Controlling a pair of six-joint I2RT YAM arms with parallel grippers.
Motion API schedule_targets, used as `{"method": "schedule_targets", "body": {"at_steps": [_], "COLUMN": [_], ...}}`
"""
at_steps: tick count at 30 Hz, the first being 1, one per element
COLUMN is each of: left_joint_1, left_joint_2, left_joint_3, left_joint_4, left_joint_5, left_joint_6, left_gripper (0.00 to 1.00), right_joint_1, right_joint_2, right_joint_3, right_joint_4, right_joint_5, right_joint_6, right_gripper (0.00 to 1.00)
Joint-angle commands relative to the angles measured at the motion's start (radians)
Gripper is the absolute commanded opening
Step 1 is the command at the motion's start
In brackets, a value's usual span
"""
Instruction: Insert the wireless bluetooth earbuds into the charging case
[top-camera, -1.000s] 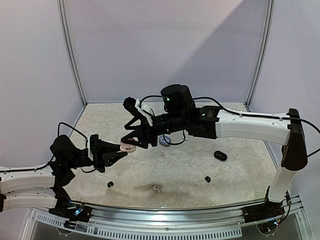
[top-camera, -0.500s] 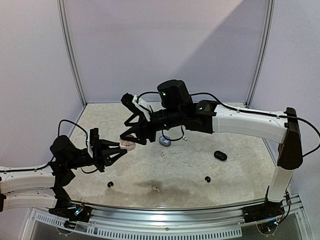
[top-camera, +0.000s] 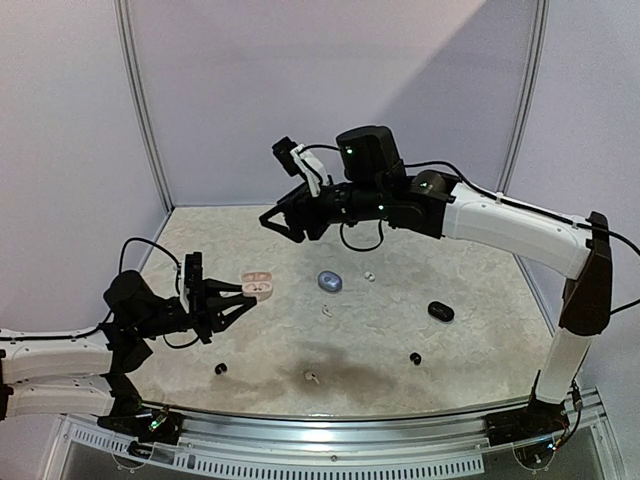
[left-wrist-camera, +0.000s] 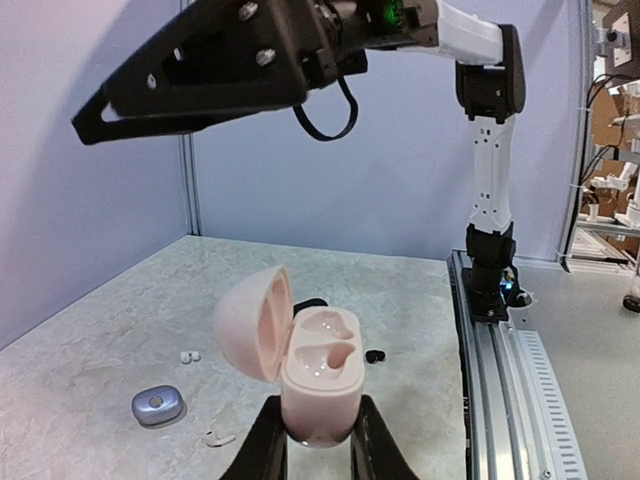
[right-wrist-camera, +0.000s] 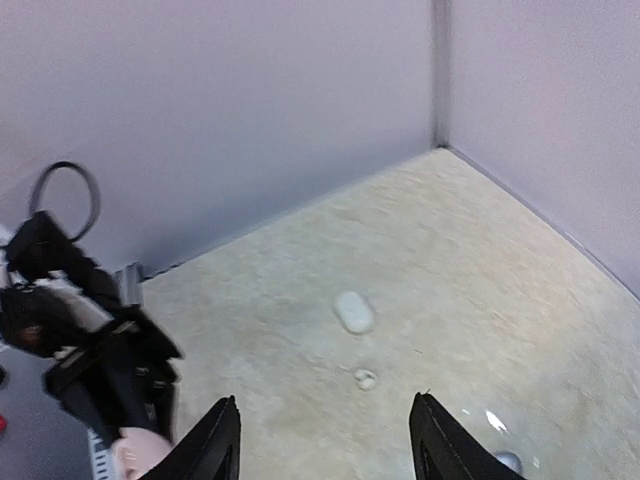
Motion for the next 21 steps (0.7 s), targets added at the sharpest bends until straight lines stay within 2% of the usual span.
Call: {"method": "schedule_targets", "body": {"at_steps": [1,5,10,21], "left_joint_1": [-0.003,-0.002,-0.002,0.000], "left_joint_2": [0.005,-0.001,-0.004,-0.004], "left_joint_3": [-0.008,-0.011,-0.013,-0.015], "left_joint_4": [0.008,0.006,0.009,0.010], "left_joint_5": [-0.033,-0.037,-0.039,-0.041], "left_joint_6": [-0.006,0.003,0.011,0.019], "left_gripper": [0.00,0.00,0.00,0.00], "right_joint_1": [-0.095,-0.124,-0.124,-0.074], "right_joint_2": [-0.001,0.132,0.331,0.573], "right_joint_3": [0.034,0.129,0.298,0.456], "right_joint_4": [-0.249,-0.479,-0.659,-0.759], "right_joint_5": [0.371,0.429,0.349,0.290], "right_joint_6": [0.207,0.282,0.258,0.167], "right_gripper": [0.55,0.51,0.52,0.51]}}
